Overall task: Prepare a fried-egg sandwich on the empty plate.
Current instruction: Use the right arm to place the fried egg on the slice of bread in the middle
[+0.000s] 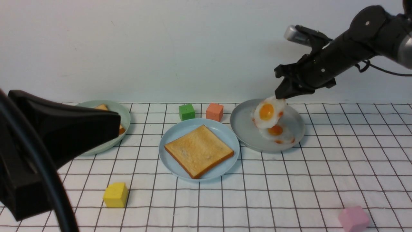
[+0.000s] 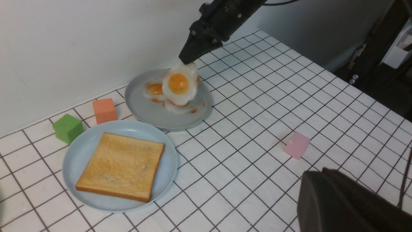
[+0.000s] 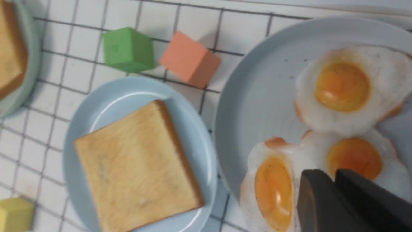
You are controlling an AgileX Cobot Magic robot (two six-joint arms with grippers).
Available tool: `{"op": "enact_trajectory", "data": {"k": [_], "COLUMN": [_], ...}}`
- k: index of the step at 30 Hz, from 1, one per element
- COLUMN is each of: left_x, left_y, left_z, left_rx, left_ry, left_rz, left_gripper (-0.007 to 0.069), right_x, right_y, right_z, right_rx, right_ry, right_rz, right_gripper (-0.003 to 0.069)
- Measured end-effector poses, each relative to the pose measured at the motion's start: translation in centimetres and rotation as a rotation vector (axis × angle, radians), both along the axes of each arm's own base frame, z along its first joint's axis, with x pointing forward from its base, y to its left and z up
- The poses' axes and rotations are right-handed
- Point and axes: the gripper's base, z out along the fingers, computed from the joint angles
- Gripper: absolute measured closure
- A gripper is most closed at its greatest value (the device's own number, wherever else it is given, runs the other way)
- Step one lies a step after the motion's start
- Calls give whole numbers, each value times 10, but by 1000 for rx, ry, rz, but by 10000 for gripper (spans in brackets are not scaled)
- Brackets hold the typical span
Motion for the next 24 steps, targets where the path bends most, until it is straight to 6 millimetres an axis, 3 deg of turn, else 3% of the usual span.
{"op": "enact_trajectory", "data": {"k": [4, 7, 10, 11, 13, 17, 24], "left_x": [1, 1, 3, 3, 6, 11, 15], "left_y": [1, 1, 0, 0, -2, -5, -8], "left_z": [0, -1, -2, -2, -4, -7, -10], "left_rx": [20, 25, 32, 34, 41, 54, 65], "left_ry": [-13, -17, -11, -11, -1, 16, 31], "left_rz": [7, 9, 9, 10, 10, 9, 9], "left_gripper": [638, 638, 637, 637, 637, 637, 634], "right_x": [-20, -31, -43, -43, -42, -32, -19], "right_y": [19, 41, 81, 83, 105, 116, 116], "right_z": [25, 22, -6, -7, -27, -45, -69], "right_rx": [150, 222, 243, 241, 237, 246, 260], "right_ry": [20, 48, 110, 110, 109, 81, 97], "right_rz": [117, 195, 269, 272, 261, 195, 92], "right_gripper": [594, 594, 594, 594, 594, 594, 594]}}
